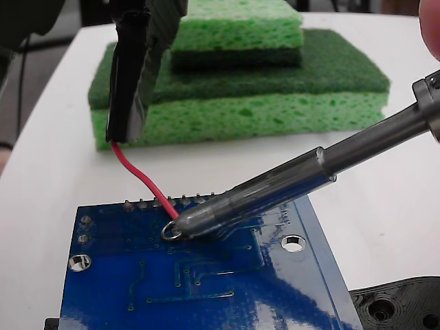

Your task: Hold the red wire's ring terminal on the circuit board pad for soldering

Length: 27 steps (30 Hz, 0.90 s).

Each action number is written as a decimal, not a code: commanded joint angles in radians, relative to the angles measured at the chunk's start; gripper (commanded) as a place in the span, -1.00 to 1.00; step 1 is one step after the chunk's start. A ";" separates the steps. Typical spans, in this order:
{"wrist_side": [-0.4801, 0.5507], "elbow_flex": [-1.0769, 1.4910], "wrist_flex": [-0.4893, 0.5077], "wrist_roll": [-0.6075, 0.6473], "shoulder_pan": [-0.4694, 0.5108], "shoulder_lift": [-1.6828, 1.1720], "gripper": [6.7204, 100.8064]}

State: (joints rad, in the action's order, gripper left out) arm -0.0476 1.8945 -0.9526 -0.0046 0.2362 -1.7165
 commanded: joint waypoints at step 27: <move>-0.011 -0.012 0.000 0.000 -0.005 -0.005 0.99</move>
State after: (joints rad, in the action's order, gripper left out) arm -0.0491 1.8914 -0.9541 -0.0046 0.2316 -1.7165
